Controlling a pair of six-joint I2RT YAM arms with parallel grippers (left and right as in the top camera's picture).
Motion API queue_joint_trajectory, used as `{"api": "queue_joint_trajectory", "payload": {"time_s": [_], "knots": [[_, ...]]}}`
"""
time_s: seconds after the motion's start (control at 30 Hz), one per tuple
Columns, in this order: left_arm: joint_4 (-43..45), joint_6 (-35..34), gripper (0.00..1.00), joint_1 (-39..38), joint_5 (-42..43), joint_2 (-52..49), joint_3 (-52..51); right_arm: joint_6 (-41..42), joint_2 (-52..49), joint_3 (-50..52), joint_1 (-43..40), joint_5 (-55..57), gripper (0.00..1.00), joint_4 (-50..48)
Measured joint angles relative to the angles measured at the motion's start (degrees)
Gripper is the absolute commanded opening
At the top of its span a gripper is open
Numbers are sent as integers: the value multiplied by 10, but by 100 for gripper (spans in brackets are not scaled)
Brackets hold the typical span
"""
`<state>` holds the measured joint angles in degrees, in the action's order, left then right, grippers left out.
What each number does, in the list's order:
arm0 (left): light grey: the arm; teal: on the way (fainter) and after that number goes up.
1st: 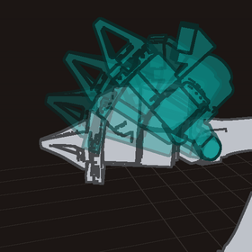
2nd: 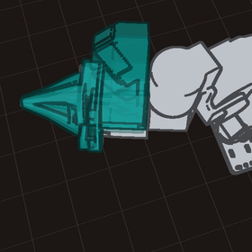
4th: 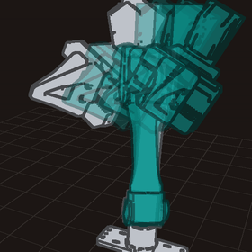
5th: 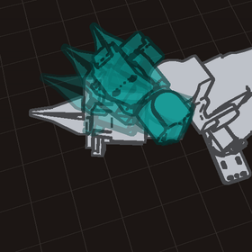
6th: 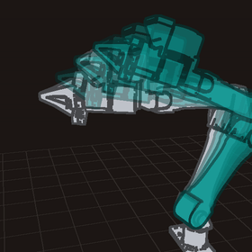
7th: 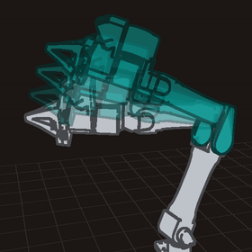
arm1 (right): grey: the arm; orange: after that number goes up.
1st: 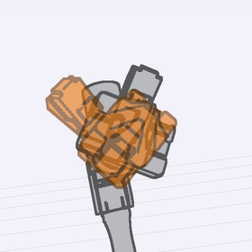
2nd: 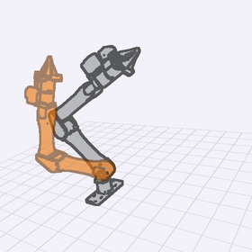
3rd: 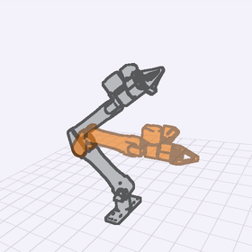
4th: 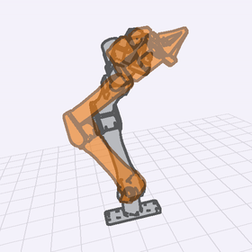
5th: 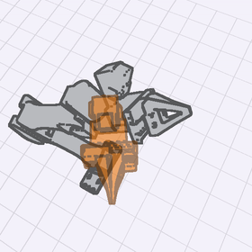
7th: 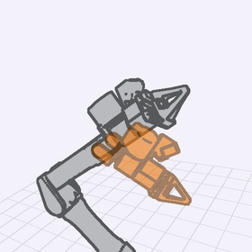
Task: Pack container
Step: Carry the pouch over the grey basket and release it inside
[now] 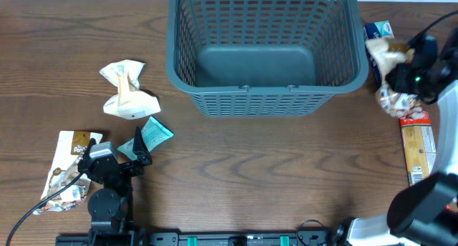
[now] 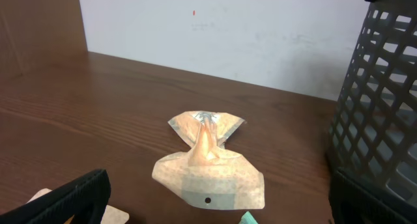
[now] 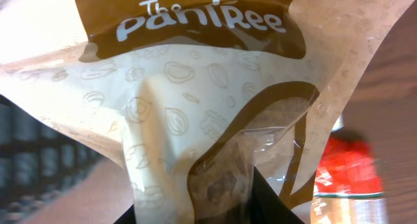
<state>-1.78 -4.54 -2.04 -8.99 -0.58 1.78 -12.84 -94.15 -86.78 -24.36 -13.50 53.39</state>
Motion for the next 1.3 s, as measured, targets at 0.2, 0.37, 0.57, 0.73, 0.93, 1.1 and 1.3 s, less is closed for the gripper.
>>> {"api": "queue_joint_trajectory", "payload": {"time_s": [0.2,0.37,0.57,0.73,0.93,1.1,1.3], "knots": [[0,0,99,0,0,0,0,12,63,-53,0,0,1,0],[0,0,99,0,0,0,0,15,109,-78,0,0,1,0],[0,0,99,0,0,0,0,-15,156,-85,44,-29,1,6],[0,0,99,0,0,0,0,-72,179,-85,139,-77,2,-1],[0,0,99,0,0,0,0,-125,180,-87,269,-89,5,-32],[0,0,99,0,0,0,0,-153,165,-88,346,-82,8,-61],[0,0,99,0,0,0,0,-219,105,-89,402,-78,1,-99]]}}
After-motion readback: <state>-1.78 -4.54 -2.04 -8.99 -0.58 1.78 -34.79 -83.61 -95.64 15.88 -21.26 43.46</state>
